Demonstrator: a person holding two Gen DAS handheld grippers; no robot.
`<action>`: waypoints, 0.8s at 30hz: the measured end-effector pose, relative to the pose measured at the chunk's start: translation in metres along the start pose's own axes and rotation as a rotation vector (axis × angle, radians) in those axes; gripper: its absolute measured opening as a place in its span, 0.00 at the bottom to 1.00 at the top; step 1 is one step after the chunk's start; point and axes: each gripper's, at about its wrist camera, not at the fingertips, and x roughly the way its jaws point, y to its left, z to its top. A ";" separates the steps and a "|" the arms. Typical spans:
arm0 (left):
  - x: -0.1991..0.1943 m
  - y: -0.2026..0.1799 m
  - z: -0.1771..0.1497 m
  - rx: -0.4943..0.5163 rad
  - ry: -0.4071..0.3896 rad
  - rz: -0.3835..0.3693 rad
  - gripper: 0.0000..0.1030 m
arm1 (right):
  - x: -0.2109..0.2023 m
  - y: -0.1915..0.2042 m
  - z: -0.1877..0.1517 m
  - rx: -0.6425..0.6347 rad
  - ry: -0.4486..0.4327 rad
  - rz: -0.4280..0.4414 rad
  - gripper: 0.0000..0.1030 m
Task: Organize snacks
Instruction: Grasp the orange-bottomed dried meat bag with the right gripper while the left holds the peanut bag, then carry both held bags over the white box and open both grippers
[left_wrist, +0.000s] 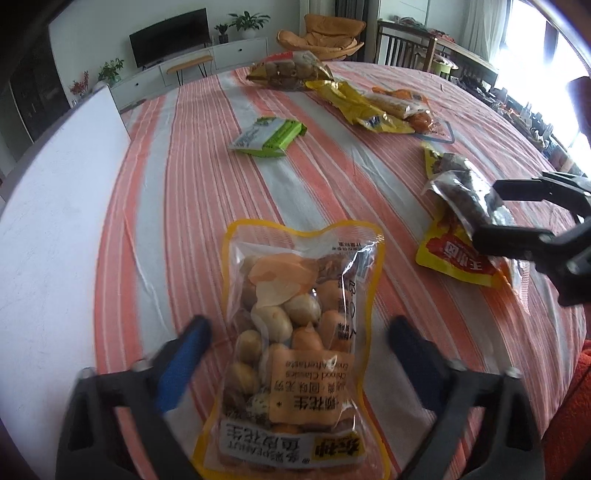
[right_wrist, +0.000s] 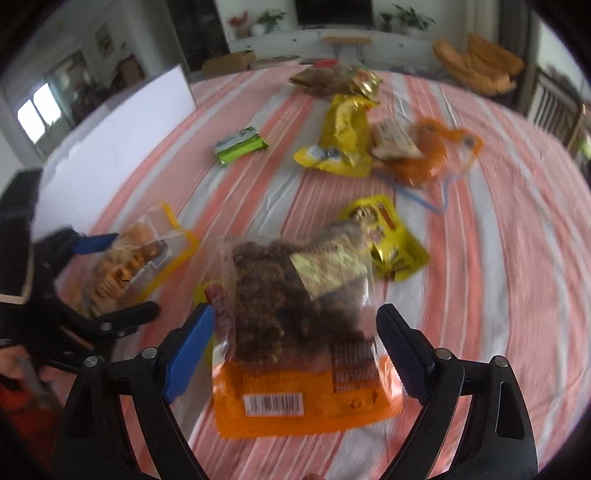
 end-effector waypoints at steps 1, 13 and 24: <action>-0.004 0.000 0.000 0.008 -0.005 0.006 0.55 | 0.000 0.001 0.004 0.005 0.005 0.000 0.85; -0.014 0.006 -0.010 -0.062 -0.024 -0.084 0.54 | -0.033 -0.053 -0.015 0.353 -0.041 -0.006 0.91; -0.018 0.018 -0.016 -0.129 -0.029 -0.145 0.54 | 0.026 -0.023 0.011 0.247 0.084 0.094 0.66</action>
